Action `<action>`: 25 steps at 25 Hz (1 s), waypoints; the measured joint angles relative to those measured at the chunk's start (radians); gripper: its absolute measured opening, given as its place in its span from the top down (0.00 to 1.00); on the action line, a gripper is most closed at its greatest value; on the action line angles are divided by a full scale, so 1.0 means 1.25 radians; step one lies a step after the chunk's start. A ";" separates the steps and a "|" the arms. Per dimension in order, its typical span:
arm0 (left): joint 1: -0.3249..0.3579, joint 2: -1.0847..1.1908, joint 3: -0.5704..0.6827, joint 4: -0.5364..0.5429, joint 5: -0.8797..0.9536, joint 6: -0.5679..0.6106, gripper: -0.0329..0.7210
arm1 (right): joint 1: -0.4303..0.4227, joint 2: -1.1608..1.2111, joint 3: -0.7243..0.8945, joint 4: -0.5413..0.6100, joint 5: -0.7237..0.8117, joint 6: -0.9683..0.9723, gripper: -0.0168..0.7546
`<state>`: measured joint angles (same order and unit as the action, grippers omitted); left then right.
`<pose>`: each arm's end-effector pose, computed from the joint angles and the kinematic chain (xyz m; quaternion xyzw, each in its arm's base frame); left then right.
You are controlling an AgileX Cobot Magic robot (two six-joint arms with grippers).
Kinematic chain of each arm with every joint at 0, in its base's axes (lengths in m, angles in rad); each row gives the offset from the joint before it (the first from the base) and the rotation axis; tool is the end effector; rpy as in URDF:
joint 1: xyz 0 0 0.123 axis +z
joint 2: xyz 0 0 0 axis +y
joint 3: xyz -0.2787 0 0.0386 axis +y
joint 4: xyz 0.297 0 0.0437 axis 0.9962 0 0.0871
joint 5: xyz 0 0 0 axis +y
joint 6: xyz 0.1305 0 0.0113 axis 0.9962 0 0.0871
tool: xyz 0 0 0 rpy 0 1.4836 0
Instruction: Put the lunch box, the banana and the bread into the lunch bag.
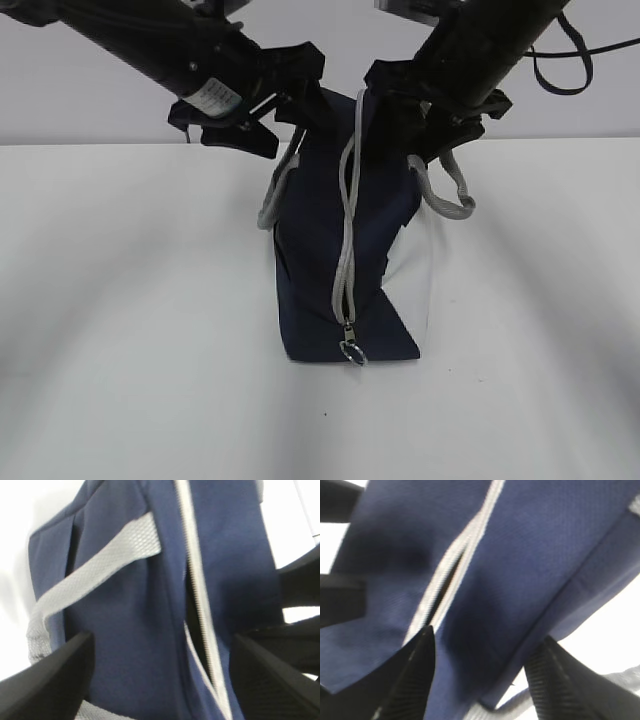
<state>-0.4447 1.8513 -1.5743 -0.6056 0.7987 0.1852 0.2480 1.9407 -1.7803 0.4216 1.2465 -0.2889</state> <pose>0.4166 -0.2578 0.2479 0.1521 0.9121 -0.2976 0.2375 0.4433 0.1647 0.2485 -0.2175 0.9464 0.2026 0.1266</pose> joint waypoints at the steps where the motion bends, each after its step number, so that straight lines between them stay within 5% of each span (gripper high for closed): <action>1: 0.000 -0.010 0.000 0.000 0.000 0.015 0.23 | 0.000 -0.009 0.000 0.000 0.000 0.004 0.43; 8: 0.001 -0.118 0.002 0.000 0.028 0.139 0.28 | 0.001 -0.147 0.047 0.011 -0.006 0.009 0.42; 15: 0.001 -0.207 0.117 0.001 0.054 0.201 0.29 | 0.011 -0.356 0.376 0.083 -0.151 -0.118 0.42; 25: 0.001 -0.371 0.334 -0.038 0.024 0.293 0.31 | 0.011 -0.567 0.837 0.544 -0.260 -0.779 0.42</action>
<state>-0.4435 1.3876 -1.1571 -0.6533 0.8291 0.5509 0.2622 1.2315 -0.7342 1.1018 0.9215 -1.2625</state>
